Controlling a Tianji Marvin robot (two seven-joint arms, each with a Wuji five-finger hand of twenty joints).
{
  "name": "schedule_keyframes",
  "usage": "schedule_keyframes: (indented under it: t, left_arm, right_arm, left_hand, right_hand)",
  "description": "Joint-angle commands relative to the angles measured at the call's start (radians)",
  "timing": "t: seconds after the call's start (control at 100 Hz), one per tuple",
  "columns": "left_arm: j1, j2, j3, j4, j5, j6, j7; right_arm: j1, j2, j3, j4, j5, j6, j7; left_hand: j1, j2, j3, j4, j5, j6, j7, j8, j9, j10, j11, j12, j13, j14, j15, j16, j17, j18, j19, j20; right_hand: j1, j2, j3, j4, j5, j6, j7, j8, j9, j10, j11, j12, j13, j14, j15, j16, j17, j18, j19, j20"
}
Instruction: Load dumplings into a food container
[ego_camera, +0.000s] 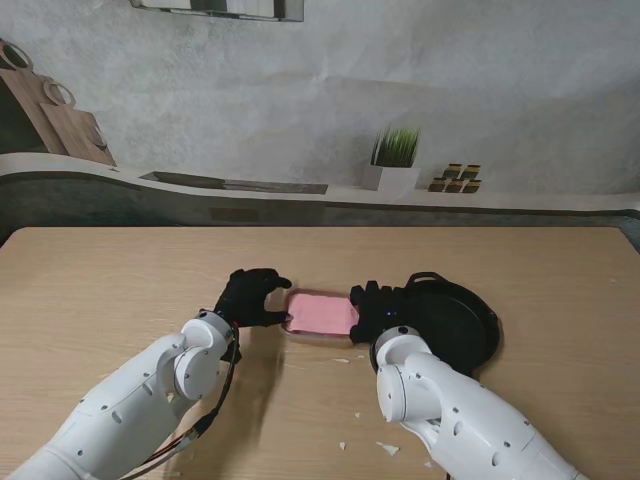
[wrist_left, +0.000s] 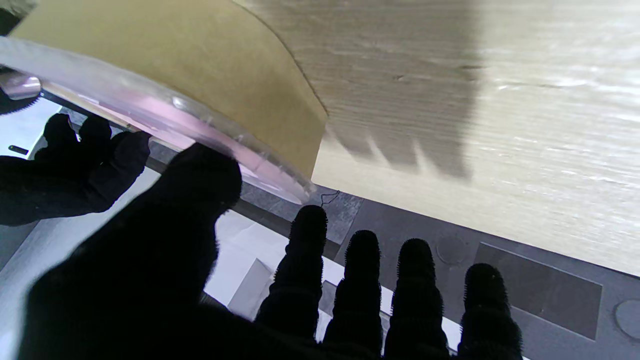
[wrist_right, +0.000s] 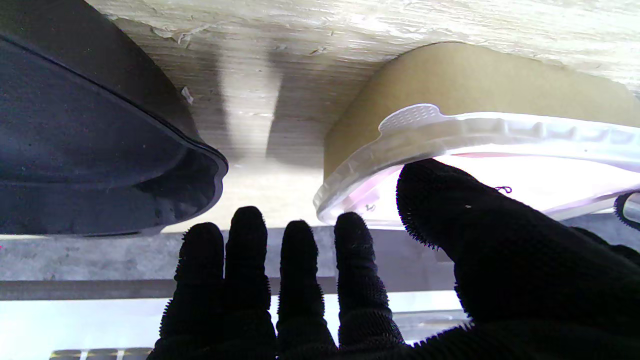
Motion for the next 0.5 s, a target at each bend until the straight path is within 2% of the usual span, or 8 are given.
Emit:
schedule_keyframes:
  t: [0.0,0.04,0.07,0.08,0.16,0.33,0.49]
  left_arm:
    - [0.006,0.01,0.002,0.002,0.003,-0.001,-0.033]
    - [0.004,0.012,0.006,0.006,0.006,-0.002,-0.037]
    - [0.001,0.012,0.01,0.01,0.007,-0.003,-0.041]
    - [0.001,0.013,0.011,0.011,0.007,-0.003,-0.042]
    - [-0.007,0.016,0.023,0.019,0.008,0.003,-0.06]
    - [-0.02,0.016,0.043,0.051,0.017,-0.015,-0.048]
    - [-0.026,0.015,0.055,0.068,0.019,-0.02,-0.041]
  right_arm:
    - [-0.022,-0.005,-0.01,0.03,0.007,0.004,0.023]
    - [-0.022,-0.005,-0.01,0.03,0.009,0.004,0.023]
    - [-0.021,-0.005,-0.01,0.03,0.009,0.005,0.022]
    - [-0.021,-0.005,-0.01,0.03,0.009,0.005,0.022]
    - [-0.021,-0.006,-0.01,0.03,0.01,0.005,0.022]
    - [-0.022,-0.005,-0.012,0.03,0.01,0.007,0.025]
    - [-0.02,-0.006,-0.016,0.03,0.015,0.014,0.026]
  left_hand:
    - [0.014,-0.073,-0.005,-0.004,0.017,-0.032,0.022,0.007,-0.031,-0.029,-0.029,-0.018,-0.043,-0.005,-0.023,0.006,-0.019,0.016,-0.044,0.03]
    - [0.014,-0.077,-0.005,-0.004,0.017,-0.045,0.021,0.007,-0.031,-0.03,-0.036,-0.021,-0.044,-0.005,-0.026,0.005,-0.02,0.017,-0.048,0.033]
    - [0.014,-0.08,-0.006,-0.004,0.023,-0.053,0.022,0.007,-0.029,-0.053,-0.038,-0.022,-0.044,-0.005,-0.029,0.005,-0.021,0.018,-0.052,0.034]
    - [0.015,-0.082,-0.005,-0.004,0.025,-0.053,0.022,0.008,-0.031,-0.042,-0.041,-0.023,-0.044,-0.005,-0.03,0.004,-0.021,0.017,-0.053,0.035]
    - [0.016,-0.092,-0.001,-0.005,0.019,-0.058,0.015,0.005,-0.028,-0.063,-0.072,-0.04,-0.045,-0.012,-0.058,-0.004,-0.021,0.015,-0.076,0.045]
    - [0.041,-0.124,0.032,-0.004,-0.026,-0.161,-0.004,-0.003,-0.028,-0.081,-0.109,-0.059,-0.047,-0.014,-0.082,-0.006,-0.02,0.01,-0.098,0.062]
    - [0.053,-0.141,0.074,-0.01,0.03,-0.19,0.096,0.046,-0.028,-0.083,-0.096,-0.047,-0.046,-0.015,-0.072,0.008,-0.02,0.01,-0.112,0.08]
  right_hand:
    - [-0.011,-0.086,-0.09,0.0,0.015,0.069,0.006,-0.025,-0.019,0.008,-0.024,-0.003,-0.04,-0.001,-0.002,-0.004,-0.02,-0.034,-0.019,0.019]
    - [-0.011,-0.086,-0.09,0.0,0.015,0.069,0.007,-0.026,-0.019,0.008,-0.024,-0.003,-0.04,-0.002,-0.002,-0.004,-0.02,-0.034,-0.019,0.019]
    - [-0.01,-0.086,-0.09,0.001,0.015,0.069,0.008,-0.027,-0.019,0.008,-0.024,-0.003,-0.04,-0.002,-0.002,-0.004,-0.02,-0.034,-0.02,0.019]
    - [-0.01,-0.085,-0.09,0.001,0.015,0.069,0.008,-0.027,-0.019,0.008,-0.024,-0.002,-0.04,-0.002,-0.002,-0.004,-0.02,-0.034,-0.02,0.019]
    - [-0.009,-0.084,-0.089,0.001,0.015,0.068,0.009,-0.028,-0.019,0.008,-0.024,-0.002,-0.039,-0.002,-0.001,-0.004,-0.02,-0.034,-0.02,0.02]
    - [-0.008,-0.083,-0.09,0.002,0.015,0.065,0.011,-0.031,-0.019,0.007,-0.024,-0.002,-0.04,-0.003,-0.002,-0.004,-0.02,-0.034,-0.02,0.02]
    - [-0.006,-0.083,-0.087,0.003,0.018,0.063,0.015,-0.033,-0.019,0.005,-0.025,-0.002,-0.039,-0.002,-0.002,-0.005,-0.02,-0.034,-0.021,0.021]
